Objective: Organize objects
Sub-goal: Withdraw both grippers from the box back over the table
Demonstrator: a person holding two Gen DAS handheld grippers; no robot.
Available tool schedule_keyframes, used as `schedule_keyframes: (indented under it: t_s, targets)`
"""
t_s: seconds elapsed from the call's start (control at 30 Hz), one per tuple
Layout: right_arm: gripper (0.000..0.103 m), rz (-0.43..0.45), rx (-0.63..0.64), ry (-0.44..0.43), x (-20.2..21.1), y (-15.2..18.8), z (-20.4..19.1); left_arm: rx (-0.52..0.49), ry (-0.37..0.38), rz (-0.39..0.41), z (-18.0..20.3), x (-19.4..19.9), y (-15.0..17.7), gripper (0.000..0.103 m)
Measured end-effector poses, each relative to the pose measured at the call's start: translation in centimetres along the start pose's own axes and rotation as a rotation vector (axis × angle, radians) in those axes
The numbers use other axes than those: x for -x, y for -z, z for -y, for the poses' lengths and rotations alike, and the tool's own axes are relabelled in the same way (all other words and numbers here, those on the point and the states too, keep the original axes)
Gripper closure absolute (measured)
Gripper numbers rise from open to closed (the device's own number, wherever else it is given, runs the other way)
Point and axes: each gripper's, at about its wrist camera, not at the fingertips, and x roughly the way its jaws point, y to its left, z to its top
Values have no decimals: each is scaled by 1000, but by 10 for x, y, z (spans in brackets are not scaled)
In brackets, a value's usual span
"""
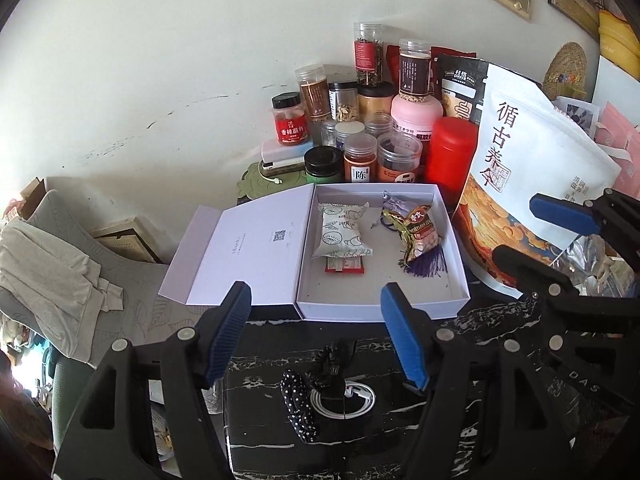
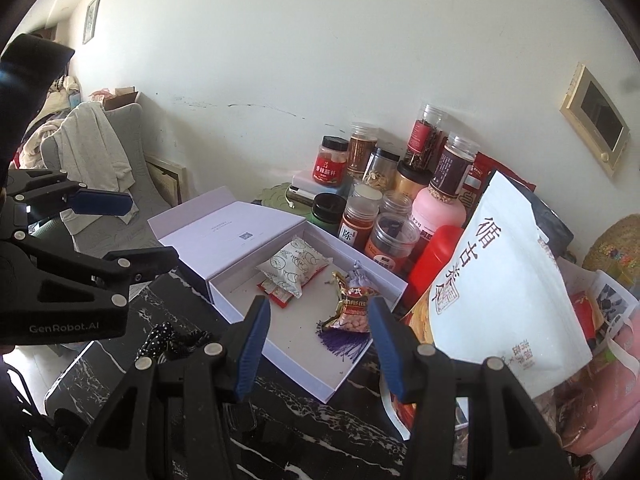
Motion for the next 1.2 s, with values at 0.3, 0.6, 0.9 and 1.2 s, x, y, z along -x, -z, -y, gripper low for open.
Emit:
schedule_keyframes:
  t_s: [0.3, 0.6, 0.9, 1.2]
  targets:
    - [51, -2, 13, -20, 22, 27, -17, 20, -2, -1, 6, 23, 39, 35]
    - [51, -14, 5, -40, 33, 52, -27, 53, 10, -22, 9, 32, 77, 34]
    - [50, -42, -5, -65, 32, 78, -34, 74, 19, -52, 14, 30, 109, 34]
    - [50, -94, -29, -107, 20, 112, -41, 79, 24, -71, 22, 21, 142, 34]
